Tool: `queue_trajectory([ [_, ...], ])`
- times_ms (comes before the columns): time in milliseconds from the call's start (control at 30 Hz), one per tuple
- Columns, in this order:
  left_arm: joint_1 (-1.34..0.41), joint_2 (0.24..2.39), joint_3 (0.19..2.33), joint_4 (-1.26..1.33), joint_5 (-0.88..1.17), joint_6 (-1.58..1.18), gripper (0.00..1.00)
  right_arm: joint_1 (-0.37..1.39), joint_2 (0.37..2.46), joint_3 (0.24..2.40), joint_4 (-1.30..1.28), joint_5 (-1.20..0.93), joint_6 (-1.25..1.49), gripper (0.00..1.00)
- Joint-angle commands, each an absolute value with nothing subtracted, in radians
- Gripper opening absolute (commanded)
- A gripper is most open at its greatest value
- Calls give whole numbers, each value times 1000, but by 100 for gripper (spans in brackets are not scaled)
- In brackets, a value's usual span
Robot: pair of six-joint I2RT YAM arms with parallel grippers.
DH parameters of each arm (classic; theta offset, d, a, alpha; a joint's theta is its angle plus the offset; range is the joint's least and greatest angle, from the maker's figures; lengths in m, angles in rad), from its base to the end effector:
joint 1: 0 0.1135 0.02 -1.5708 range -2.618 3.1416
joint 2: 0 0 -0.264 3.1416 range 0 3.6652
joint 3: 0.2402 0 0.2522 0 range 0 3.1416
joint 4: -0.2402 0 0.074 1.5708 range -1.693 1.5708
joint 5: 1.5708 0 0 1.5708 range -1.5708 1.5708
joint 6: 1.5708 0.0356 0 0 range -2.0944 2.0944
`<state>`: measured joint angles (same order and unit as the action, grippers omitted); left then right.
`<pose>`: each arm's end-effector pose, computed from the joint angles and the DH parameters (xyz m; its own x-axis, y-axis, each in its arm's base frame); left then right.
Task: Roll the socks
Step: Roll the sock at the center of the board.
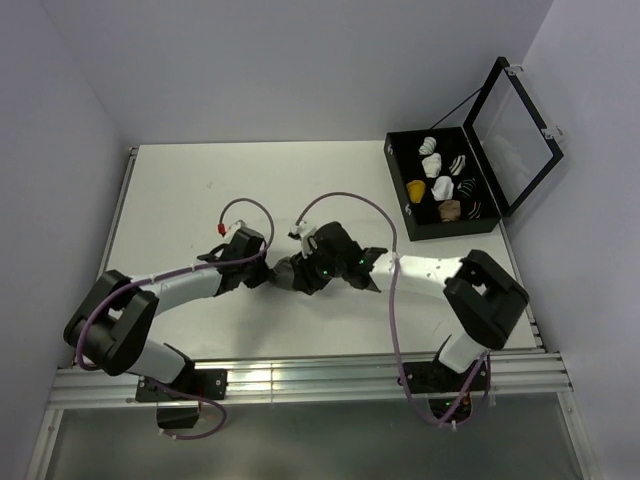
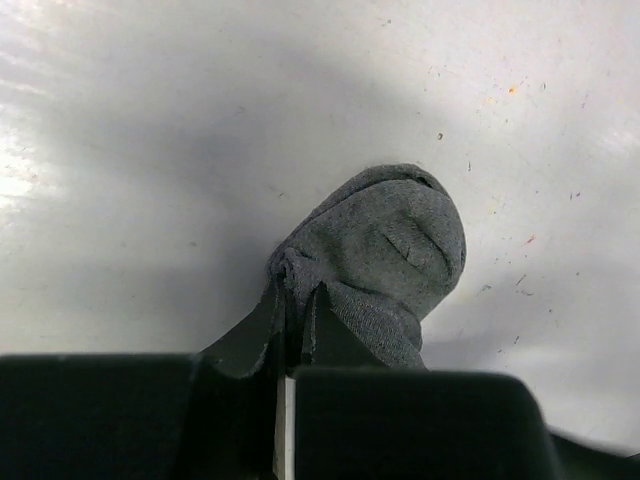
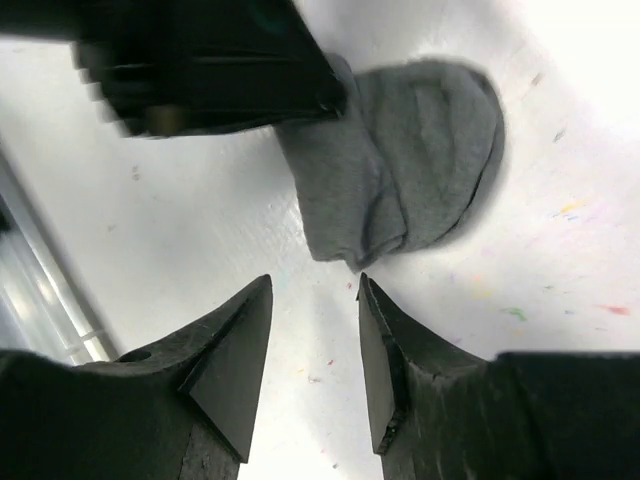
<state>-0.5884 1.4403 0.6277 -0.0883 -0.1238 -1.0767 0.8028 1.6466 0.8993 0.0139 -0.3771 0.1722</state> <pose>0.2233 -0.1437 0.1530 -0.7380 -0.5579 -0.3797 -0.3431 0.7947 -0.5007 0.2268 0.2537 0.1826 -0.6053 -0.3974 -0.6897 -0.7664 0.5250 0.3701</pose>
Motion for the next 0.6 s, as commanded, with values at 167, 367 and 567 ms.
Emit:
queue_trajectory([
  [167, -577, 1525, 759, -251, -49, -931, 0, 1063, 1506, 773, 275, 155, -52, 48],
  [367, -571, 1545, 808, -278, -17, -896, 0, 1134, 1598, 839, 264, 262, -143, 49],
  [567, -566, 1543, 816, -285, -9, -882, 0, 1152, 1687, 884, 256, 293, -178, 51],
])
